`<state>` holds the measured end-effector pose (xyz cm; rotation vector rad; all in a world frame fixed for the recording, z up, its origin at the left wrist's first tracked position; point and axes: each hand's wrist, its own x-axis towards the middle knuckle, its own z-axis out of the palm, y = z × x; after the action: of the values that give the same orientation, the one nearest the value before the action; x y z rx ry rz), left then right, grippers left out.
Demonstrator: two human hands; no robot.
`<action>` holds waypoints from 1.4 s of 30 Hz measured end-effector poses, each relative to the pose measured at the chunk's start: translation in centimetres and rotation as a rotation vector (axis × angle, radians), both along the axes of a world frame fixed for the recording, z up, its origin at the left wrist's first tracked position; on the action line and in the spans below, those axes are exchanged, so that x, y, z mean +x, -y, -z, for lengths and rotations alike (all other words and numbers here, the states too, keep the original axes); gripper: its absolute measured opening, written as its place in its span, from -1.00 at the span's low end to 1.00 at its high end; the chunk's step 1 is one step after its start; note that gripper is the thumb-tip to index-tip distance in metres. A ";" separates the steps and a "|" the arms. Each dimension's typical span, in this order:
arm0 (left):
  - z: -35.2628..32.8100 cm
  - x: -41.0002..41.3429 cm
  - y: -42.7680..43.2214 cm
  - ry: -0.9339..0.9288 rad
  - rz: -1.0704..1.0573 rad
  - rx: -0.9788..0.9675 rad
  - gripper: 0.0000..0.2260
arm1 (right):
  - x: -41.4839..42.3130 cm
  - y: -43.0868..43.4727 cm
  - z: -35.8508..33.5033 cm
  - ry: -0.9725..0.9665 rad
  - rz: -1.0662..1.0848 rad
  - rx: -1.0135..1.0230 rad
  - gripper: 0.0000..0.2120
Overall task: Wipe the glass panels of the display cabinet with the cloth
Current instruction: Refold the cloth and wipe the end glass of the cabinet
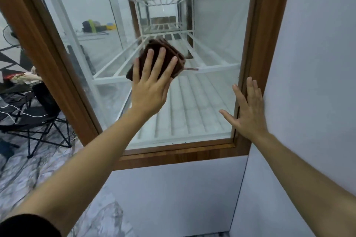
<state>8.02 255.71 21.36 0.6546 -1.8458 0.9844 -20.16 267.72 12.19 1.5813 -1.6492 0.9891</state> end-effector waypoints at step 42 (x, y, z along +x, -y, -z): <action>17.3 -8.0 -5.2 0.518 0.180 0.366 -0.52 | 0.9 -2.2 -0.8 0.199 -0.238 -0.030 -0.45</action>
<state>0.00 260.92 4.04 0.4565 -2.5319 0.7444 -19.24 269.90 12.97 1.7349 -1.5906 1.3259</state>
